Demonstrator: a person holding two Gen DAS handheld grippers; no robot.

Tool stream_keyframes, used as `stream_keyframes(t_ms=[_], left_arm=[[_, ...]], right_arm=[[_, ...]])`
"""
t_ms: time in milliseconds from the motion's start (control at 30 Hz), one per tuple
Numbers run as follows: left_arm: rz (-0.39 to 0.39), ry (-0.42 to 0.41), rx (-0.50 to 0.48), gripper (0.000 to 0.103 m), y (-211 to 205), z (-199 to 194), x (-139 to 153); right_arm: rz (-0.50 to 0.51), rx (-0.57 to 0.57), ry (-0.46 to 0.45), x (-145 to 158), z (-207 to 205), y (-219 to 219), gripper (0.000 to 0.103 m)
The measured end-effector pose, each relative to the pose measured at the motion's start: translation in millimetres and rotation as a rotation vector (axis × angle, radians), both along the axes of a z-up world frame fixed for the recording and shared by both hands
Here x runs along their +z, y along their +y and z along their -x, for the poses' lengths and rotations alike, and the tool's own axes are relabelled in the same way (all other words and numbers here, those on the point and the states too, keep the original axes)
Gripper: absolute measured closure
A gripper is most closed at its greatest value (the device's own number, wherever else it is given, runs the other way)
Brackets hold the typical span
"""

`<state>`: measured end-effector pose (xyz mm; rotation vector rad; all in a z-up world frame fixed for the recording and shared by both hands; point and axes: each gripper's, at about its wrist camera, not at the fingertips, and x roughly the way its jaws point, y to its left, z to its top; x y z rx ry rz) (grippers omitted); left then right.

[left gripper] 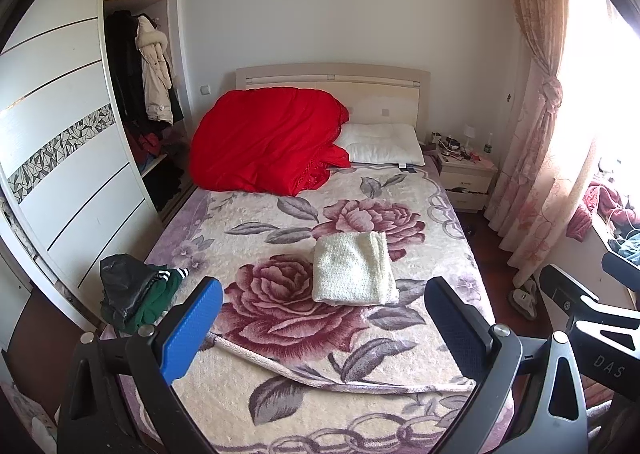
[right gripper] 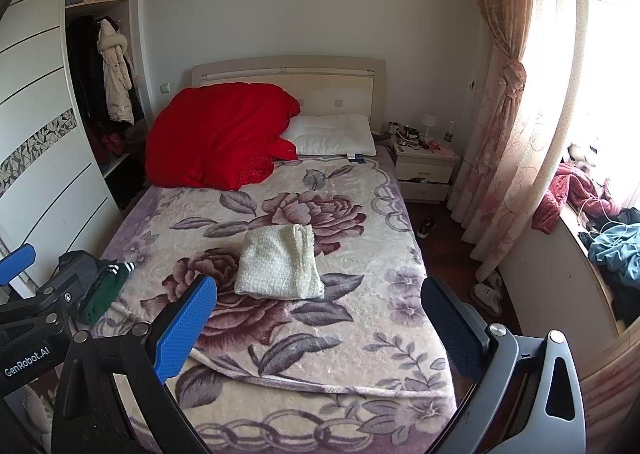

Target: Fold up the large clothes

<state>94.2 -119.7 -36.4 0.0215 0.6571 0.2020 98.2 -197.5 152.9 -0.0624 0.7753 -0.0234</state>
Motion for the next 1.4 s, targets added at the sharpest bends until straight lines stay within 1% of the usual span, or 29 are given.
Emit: stream_keyframes(t_ms=[333,633,1233,1400], left_arm=[[-0.002,-0.003,-0.003,0.000,2,0,1],[-0.011,-0.009,0.013,0.000,-3,1,3],[-0.016,-0.024,0.033,0.000,-10,3,11],[-0.022,-0.041,0.048,0.000,-12,5,13]], right_arm=[[0.007,0.006,-0.006,5,-2,-1,0.000],[0.015,0.026,-0.014,11,-15,-3,0.000],[0.011,0.019,-0.021,12,-16,-4,0.000],[0.015,0.016,-0.024,13,-13,-6,0.000]])
